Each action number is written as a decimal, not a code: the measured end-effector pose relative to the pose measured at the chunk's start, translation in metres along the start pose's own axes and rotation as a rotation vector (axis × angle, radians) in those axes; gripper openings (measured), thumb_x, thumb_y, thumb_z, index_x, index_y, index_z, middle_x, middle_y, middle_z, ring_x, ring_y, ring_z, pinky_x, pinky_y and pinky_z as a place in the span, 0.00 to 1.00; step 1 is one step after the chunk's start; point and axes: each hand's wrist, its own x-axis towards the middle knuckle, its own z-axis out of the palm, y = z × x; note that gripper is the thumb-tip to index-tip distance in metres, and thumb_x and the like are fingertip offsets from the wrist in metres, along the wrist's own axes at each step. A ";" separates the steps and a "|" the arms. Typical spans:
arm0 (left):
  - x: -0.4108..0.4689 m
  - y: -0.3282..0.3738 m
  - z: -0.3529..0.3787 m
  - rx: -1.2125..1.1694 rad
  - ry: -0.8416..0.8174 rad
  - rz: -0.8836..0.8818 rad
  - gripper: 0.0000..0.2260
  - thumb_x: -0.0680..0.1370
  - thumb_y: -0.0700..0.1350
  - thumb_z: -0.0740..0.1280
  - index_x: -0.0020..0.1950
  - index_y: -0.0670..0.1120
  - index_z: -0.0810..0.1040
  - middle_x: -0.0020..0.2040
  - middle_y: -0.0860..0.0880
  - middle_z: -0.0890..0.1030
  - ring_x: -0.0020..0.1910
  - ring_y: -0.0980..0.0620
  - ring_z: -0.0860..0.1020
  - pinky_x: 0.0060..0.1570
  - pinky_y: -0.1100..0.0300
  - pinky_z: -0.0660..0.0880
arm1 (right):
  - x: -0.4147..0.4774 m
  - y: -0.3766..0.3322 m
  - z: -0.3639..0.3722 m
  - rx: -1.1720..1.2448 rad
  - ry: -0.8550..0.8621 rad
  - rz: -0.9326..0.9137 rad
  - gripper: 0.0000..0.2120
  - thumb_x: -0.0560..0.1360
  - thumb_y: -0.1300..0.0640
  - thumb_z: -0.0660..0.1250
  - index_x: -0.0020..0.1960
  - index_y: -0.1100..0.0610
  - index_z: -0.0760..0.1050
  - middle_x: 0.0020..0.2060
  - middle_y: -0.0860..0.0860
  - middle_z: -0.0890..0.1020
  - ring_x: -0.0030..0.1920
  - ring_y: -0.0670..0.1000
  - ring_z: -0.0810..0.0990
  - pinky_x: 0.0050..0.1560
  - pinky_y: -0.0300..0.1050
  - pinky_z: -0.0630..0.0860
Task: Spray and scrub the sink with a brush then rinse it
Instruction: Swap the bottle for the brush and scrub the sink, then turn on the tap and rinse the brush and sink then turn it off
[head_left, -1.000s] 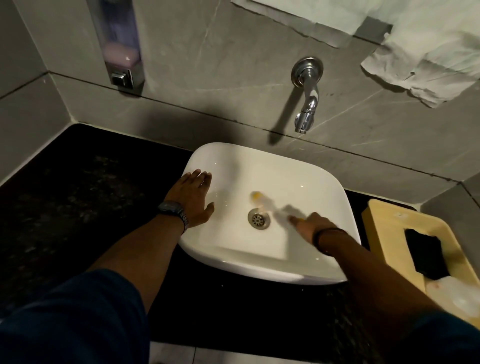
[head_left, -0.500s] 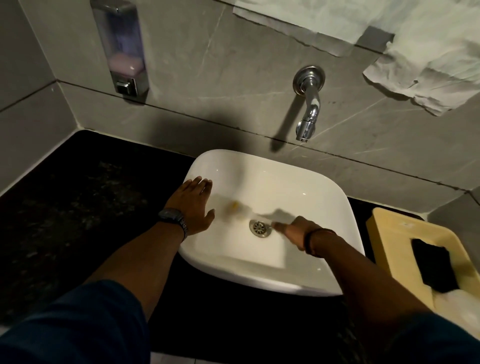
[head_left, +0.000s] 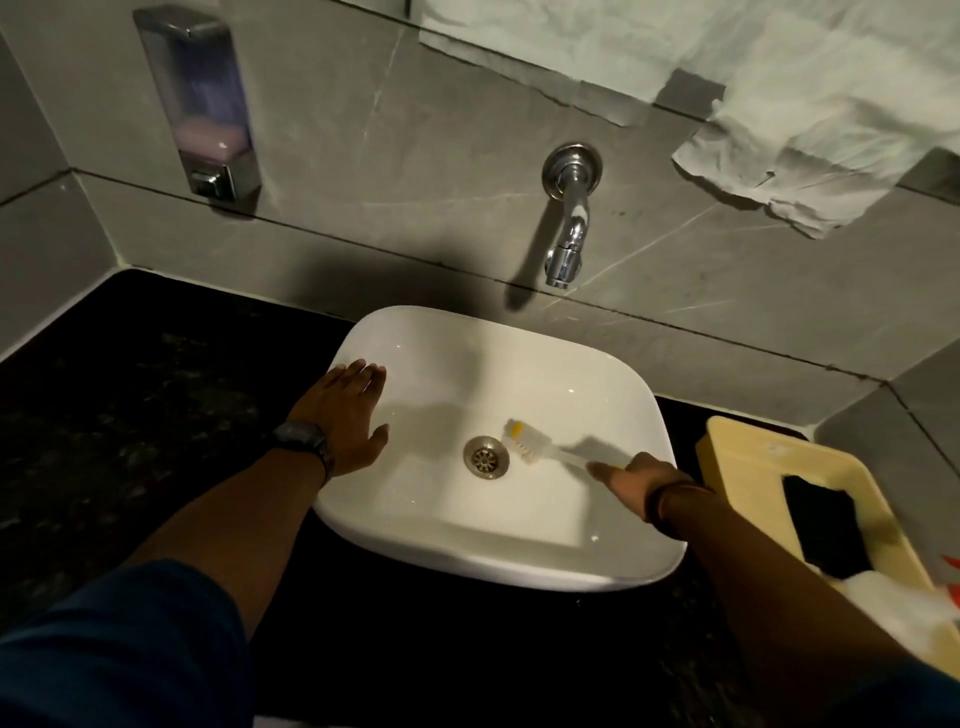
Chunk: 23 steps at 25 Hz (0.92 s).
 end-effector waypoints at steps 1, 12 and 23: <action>0.001 -0.001 0.001 0.010 -0.011 0.006 0.34 0.76 0.57 0.54 0.75 0.42 0.47 0.77 0.42 0.56 0.76 0.45 0.52 0.74 0.50 0.49 | 0.000 0.002 -0.003 0.031 0.018 0.023 0.32 0.73 0.34 0.61 0.60 0.61 0.73 0.55 0.62 0.80 0.52 0.60 0.80 0.49 0.47 0.75; 0.111 0.089 -0.137 -1.396 0.092 -0.209 0.13 0.80 0.53 0.57 0.50 0.50 0.79 0.52 0.46 0.80 0.50 0.48 0.76 0.48 0.55 0.72 | -0.006 -0.026 -0.067 0.345 -0.319 0.130 0.31 0.66 0.28 0.61 0.22 0.53 0.61 0.19 0.50 0.61 0.19 0.49 0.55 0.24 0.38 0.51; 0.153 0.137 -0.163 -1.926 -0.102 -0.156 0.13 0.81 0.51 0.53 0.46 0.49 0.74 0.29 0.52 0.82 0.32 0.55 0.79 0.39 0.54 0.69 | -0.002 -0.007 -0.108 0.517 -0.375 0.103 0.30 0.68 0.29 0.59 0.22 0.53 0.62 0.19 0.49 0.60 0.19 0.48 0.56 0.23 0.39 0.52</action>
